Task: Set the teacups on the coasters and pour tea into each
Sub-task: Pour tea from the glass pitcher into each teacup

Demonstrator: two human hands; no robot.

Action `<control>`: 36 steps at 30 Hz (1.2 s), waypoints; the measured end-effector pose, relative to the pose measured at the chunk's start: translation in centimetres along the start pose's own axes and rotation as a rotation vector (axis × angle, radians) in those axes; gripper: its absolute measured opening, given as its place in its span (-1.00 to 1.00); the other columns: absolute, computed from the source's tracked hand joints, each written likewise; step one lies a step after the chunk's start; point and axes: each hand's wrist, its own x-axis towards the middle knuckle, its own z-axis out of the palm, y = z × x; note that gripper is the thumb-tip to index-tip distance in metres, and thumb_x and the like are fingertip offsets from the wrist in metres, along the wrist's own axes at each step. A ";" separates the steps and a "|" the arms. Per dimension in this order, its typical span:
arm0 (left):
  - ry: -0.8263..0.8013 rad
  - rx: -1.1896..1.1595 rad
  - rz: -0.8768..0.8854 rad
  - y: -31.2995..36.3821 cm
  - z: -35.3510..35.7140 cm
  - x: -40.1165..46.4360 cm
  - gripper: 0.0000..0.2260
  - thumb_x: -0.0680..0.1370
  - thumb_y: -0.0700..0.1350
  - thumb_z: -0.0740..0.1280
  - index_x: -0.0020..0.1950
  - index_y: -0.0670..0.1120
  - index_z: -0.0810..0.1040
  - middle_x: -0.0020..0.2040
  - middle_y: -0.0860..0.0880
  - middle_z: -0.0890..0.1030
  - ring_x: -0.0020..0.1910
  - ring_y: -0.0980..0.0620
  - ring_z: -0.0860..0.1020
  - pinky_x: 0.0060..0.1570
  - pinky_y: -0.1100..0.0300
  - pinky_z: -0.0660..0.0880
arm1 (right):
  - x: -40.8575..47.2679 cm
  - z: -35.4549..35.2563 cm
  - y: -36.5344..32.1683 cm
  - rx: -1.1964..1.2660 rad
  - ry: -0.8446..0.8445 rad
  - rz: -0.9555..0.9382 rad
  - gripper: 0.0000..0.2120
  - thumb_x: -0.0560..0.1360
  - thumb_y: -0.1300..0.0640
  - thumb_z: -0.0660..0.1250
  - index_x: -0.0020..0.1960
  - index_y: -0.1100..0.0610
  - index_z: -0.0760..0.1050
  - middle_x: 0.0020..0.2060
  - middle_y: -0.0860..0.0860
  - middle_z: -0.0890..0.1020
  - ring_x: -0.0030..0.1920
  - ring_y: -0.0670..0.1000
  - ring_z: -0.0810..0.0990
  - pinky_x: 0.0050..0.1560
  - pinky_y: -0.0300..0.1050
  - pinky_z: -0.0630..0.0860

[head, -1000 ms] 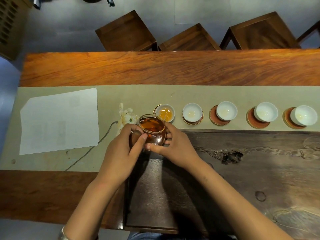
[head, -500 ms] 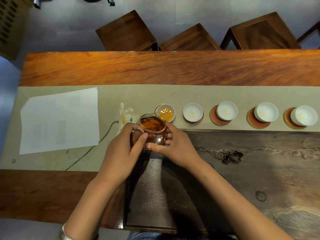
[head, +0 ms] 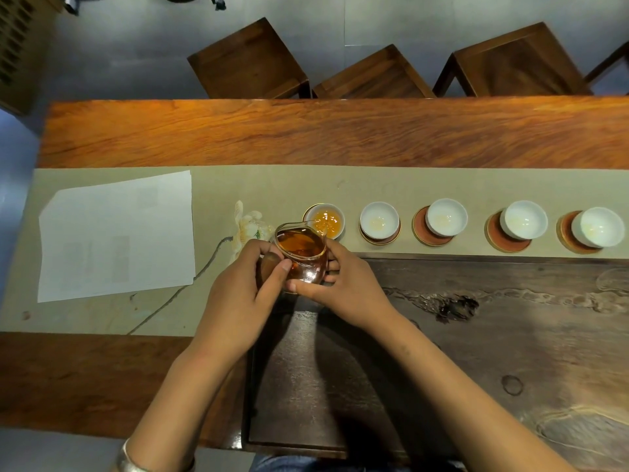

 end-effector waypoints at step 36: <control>0.018 0.004 0.028 -0.2 0.0 -1.5 -0.89 0.55 0.04 0.28 0.03 0.06 0.48 -0.18 0.21 0.56 -0.09 0.35 0.51 -0.22 0.51 0.39 | -0.2 -0.1 0.9 0.028 -0.015 0.014 -0.27 0.29 -0.05 0.61 0.39 -0.08 0.41 0.18 -0.16 0.64 0.17 -0.18 0.61 0.23 -0.10 0.57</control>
